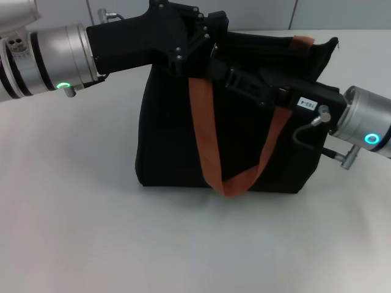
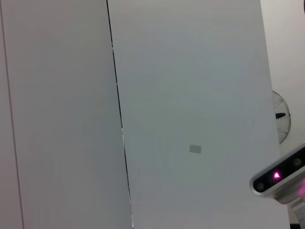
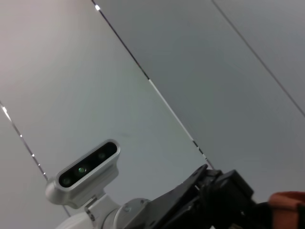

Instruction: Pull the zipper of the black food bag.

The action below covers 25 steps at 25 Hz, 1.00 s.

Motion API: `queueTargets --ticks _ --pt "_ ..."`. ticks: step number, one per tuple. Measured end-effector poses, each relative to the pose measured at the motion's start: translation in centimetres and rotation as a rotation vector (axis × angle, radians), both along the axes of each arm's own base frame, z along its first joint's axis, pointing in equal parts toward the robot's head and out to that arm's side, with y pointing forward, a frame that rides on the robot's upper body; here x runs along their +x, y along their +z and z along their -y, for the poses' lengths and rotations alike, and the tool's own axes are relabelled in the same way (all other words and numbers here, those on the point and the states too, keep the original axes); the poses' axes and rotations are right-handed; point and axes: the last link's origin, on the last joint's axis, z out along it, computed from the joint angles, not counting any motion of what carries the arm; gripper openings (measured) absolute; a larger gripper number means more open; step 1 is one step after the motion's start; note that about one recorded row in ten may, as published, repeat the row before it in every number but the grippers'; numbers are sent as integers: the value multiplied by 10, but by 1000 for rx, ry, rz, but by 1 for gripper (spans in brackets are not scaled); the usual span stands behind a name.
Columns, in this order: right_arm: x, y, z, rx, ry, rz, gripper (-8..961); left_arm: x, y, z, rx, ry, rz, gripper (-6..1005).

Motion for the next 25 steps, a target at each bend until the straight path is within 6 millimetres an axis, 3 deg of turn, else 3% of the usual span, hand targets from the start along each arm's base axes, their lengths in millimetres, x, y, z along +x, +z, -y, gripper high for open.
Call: queueTargets --ticks 16,25 --pt "-3 -2 -5 13 -21 -13 387 0 0 -1 4 1 1 33" --pt "-3 -2 -5 15 -19 -6 314 0 0 0 1 -2 6 34"
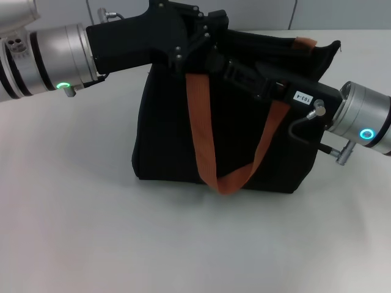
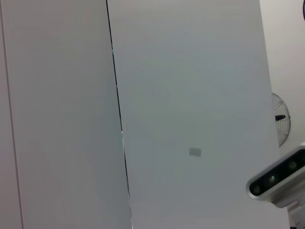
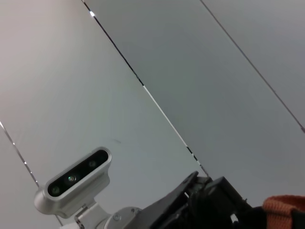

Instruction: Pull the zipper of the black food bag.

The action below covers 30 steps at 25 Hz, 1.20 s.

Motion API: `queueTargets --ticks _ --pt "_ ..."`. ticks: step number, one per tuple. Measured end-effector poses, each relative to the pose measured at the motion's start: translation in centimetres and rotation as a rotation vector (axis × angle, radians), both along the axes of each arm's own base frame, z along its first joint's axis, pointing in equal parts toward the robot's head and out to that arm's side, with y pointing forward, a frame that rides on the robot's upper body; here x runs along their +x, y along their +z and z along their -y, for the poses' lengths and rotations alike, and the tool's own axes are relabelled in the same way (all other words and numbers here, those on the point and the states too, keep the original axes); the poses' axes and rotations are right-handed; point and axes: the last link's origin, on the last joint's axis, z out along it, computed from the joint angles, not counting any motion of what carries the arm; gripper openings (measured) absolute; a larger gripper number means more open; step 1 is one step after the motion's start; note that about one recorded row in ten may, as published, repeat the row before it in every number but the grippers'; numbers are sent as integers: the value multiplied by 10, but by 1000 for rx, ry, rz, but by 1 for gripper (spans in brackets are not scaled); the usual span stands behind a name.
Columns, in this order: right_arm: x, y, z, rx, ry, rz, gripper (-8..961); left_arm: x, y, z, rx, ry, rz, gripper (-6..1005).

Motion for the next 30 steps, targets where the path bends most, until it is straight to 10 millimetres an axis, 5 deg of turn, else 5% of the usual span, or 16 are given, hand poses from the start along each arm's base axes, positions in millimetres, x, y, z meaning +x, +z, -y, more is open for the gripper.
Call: queueTargets --ticks 8,11,30 --pt "2 0 0 18 -4 8 250 1 0 2 -3 -2 21 35" --pt "3 0 0 30 4 14 38 1 -1 3 -7 -4 18 35" --pt "16 5 5 30 -43 3 -2 -21 2 10 40 48 32 37"
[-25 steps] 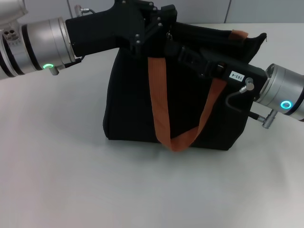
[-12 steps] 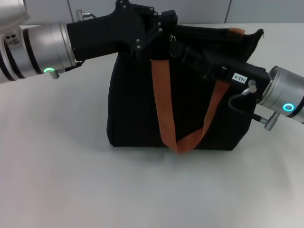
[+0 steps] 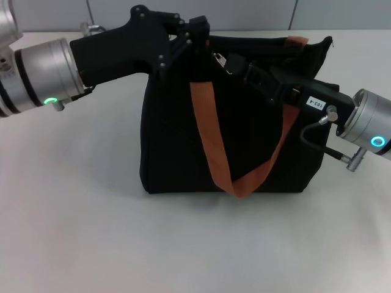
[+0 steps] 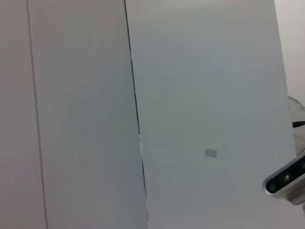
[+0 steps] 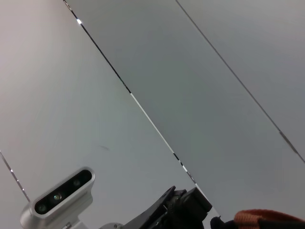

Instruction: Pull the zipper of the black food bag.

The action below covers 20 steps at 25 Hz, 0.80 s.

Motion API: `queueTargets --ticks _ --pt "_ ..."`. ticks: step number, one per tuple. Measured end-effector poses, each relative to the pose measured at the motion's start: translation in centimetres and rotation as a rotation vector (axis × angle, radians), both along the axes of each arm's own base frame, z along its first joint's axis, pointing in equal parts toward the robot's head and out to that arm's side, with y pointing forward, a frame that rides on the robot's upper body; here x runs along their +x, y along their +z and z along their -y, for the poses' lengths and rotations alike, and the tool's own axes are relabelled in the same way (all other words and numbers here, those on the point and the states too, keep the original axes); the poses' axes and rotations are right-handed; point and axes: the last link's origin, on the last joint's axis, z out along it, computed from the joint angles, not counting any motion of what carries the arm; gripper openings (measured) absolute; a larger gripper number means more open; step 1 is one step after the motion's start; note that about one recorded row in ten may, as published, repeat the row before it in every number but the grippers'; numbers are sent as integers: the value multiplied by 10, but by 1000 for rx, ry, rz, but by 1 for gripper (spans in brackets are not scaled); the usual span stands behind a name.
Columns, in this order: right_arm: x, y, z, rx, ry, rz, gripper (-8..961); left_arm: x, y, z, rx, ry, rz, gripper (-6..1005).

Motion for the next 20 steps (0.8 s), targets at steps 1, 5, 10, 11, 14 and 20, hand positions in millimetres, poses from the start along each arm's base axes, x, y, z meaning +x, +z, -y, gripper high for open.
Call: queueTargets --ticks 1,5,10,11,14,20 --pt "0 0 0 0 -3 2 -2 -3 1 1 3 9 2 37" --pt "1 0 -1 -5 -8 3 -1 -6 2 2 9 22 12 37" --pt "-1 3 -5 -24 -9 13 -1 -9 3 3 18 35 18 38" --pt "-1 4 -6 -34 -8 21 -1 -9 3 2 19 37 17 38" --pt "-1 4 -6 -44 -9 26 -1 -10 2 3 19 40 17 38" --pt "-1 2 -5 -77 0 47 -1 -12 2 3 25 42 17 39"
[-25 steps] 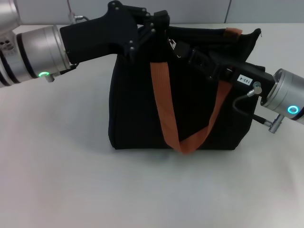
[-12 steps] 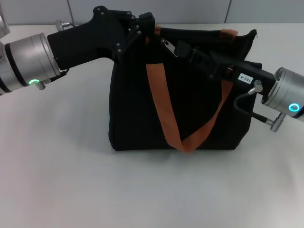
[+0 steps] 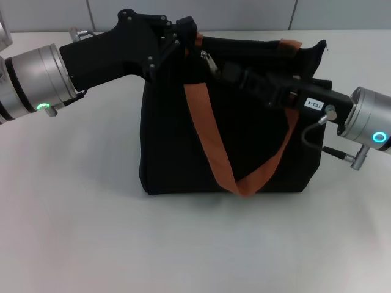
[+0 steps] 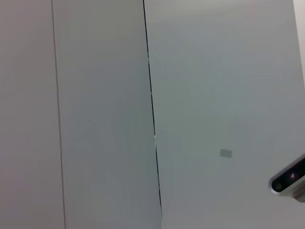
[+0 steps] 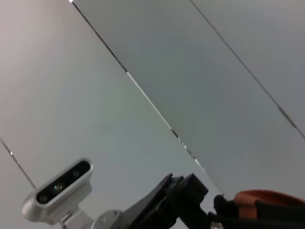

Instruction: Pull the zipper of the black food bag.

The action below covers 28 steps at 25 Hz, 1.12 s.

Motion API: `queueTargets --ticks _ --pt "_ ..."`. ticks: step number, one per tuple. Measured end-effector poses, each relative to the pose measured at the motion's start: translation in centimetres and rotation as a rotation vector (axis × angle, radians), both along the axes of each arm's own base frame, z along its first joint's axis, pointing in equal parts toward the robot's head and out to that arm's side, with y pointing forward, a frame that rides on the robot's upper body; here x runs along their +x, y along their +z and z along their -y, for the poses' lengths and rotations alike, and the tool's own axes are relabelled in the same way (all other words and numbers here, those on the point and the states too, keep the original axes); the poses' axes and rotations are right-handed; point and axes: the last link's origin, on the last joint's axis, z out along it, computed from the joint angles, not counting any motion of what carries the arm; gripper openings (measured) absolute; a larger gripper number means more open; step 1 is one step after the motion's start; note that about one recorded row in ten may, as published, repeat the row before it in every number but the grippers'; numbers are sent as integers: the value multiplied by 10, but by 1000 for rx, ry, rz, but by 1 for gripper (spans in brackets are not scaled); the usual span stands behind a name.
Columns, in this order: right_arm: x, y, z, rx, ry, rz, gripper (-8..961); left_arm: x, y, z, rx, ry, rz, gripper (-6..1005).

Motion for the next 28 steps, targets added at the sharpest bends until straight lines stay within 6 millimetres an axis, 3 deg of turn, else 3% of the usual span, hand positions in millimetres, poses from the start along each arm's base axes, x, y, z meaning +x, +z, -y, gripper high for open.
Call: queueTargets --ticks 10,18,26,28 --pt "-8 -1 -4 -11 23 6 0 2 -4 2 -18 -6 7 40" --pt "2 4 0 46 26 17 0 3 -4 2 -20 -8 9 41" --pt "0 5 -4 69 44 35 286 14 -7 -4 -27 -23 27 42" --pt "-2 5 -5 69 48 36 285 15 -8 -4 -29 -27 25 42"
